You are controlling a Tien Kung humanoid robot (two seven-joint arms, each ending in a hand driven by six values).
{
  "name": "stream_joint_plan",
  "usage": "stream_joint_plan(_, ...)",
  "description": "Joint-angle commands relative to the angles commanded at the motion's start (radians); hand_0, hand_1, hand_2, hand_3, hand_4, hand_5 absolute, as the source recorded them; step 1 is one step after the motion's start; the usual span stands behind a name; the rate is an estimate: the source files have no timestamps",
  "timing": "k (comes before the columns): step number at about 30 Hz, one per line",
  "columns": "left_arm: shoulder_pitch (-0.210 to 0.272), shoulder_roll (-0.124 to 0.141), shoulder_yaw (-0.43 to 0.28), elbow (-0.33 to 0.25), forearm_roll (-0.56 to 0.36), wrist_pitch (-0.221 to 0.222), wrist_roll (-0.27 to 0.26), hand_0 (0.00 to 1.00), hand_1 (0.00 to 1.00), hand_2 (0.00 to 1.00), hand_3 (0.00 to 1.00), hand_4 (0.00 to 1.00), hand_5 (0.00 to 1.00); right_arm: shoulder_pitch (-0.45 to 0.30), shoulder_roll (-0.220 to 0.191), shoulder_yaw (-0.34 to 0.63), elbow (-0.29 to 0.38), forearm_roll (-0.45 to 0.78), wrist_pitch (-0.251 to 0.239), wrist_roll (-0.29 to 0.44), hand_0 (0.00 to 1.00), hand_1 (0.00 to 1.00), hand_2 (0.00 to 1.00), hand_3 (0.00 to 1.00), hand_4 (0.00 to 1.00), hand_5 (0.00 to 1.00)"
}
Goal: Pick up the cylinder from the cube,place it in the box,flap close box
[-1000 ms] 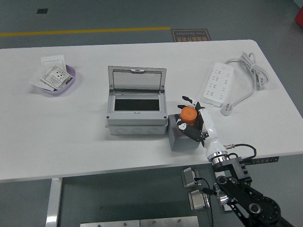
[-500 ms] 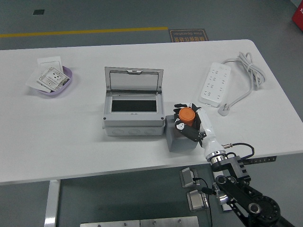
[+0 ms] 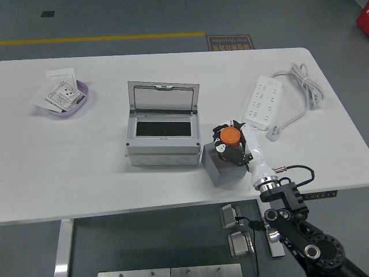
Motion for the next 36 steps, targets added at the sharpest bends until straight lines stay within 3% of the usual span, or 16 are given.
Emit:
stream_joint_plan(10, 0.0, 0.001, -0.002, 0.0, 0.005, 0.0, 0.002, 0.61, 0.667, 0.579, 0.598, 0.668, 0.407, 0.045, -0.009, -0.024, 0.029, -0.051, -0.018, -0.044, 0.572, 0.391, 0.332, 0.24, 0.002, 0.002)
stream_joint_plan(16, 0.005, 0.005, -0.012, 0.0, 0.017, 0.0, 0.007, 0.61, 0.668, 0.579, 0.598, 0.668, 0.411, 0.136, 0.0, -0.092, 0.011, -0.183, -0.007, -0.161, 0.568, 0.392, 0.332, 0.24, 0.002, 0.002)
stream_joint_plan(18, 0.006, 0.007, -0.018, 0.0, 0.022, -0.001, 0.01, 0.61, 0.668, 0.579, 0.598, 0.668, 0.411, 0.178, 0.01, -0.118, -0.004, -0.24, 0.015, -0.21, 0.568, 0.392, 0.332, 0.24, 0.002, 0.002)
stream_joint_plan(19, 0.007, 0.008, -0.02, 0.0, 0.024, -0.001, 0.012, 0.61, 0.667, 0.58, 0.597, 0.669, 0.413, 0.198, 0.016, -0.131, -0.012, -0.269, 0.026, -0.236, 0.53, 0.343, 0.325, 0.241, 0.002, 0.002)
stream_joint_plan(24, 0.01, 0.016, -0.025, 0.0, 0.027, 0.0, 0.017, 0.61, 0.667, 0.58, 0.597, 0.669, 0.413, 0.3, 0.048, -0.192, -0.058, -0.405, 0.077, -0.355, 0.53, 0.343, 0.325, 0.241, 0.002, 0.002)
stream_joint_plan(25, 0.01, 0.017, -0.025, 0.0, 0.028, 0.0, 0.018, 0.611, 0.668, 0.579, 0.597, 0.669, 0.415, 0.315, 0.054, -0.201, -0.067, -0.423, 0.084, -0.372, 0.346, 0.239, 0.306, 0.239, 0.002, 0.002)
stream_joint_plan(30, 0.011, 0.022, -0.025, 0.0, 0.026, 0.0, 0.02, 0.611, 0.668, 0.579, 0.597, 0.669, 0.415, 0.4, 0.087, -0.247, -0.121, -0.527, 0.111, -0.457, 0.346, 0.239, 0.306, 0.239, 0.002, 0.002)
stream_joint_plan(31, 0.011, 0.022, -0.025, 0.0, 0.027, 0.0, 0.021, 0.611, 0.667, 0.58, 0.598, 0.669, 0.415, 0.414, 0.093, -0.255, -0.133, -0.542, 0.115, -0.467, 0.199, 0.195, 0.287, 0.234, 0.002, 0.002)
stream_joint_plan(36, 0.01, 0.024, -0.024, 0.0, 0.027, 0.001, 0.022, 0.611, 0.667, 0.58, 0.598, 0.669, 0.415, 0.467, 0.118, -0.29, -0.191, -0.564, 0.128, -0.486, 0.199, 0.195, 0.287, 0.234, 0.002, 0.002)
